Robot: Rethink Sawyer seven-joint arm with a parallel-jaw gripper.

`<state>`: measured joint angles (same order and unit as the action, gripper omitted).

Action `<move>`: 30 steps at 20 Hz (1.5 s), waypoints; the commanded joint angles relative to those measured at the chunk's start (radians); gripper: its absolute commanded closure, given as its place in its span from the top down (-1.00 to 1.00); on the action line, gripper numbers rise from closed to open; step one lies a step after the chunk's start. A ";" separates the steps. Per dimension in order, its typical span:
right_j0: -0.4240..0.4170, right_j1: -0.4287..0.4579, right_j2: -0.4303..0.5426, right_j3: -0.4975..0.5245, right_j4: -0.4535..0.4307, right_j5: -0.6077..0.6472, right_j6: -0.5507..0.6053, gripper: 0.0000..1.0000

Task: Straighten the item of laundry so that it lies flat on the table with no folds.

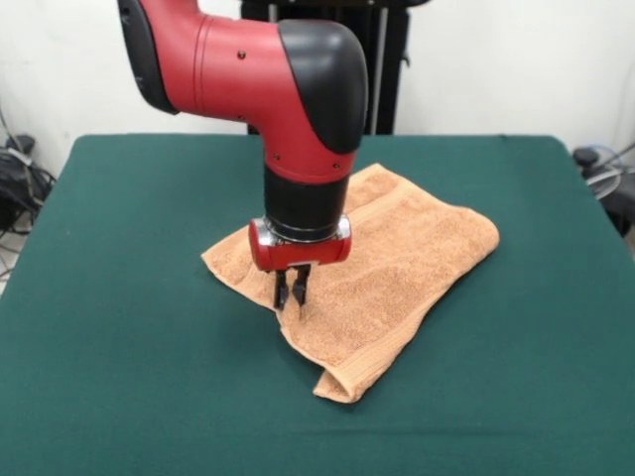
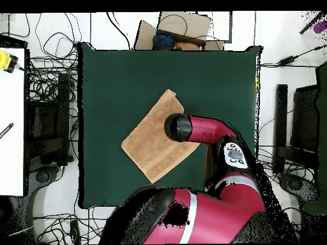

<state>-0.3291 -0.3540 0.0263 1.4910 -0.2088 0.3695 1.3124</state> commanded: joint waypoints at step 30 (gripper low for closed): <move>-0.087 0.307 0.074 -0.072 -0.032 -0.095 0.100 1.00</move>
<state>-0.3565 -0.3435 0.0332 1.4578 -0.1977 0.4098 1.3124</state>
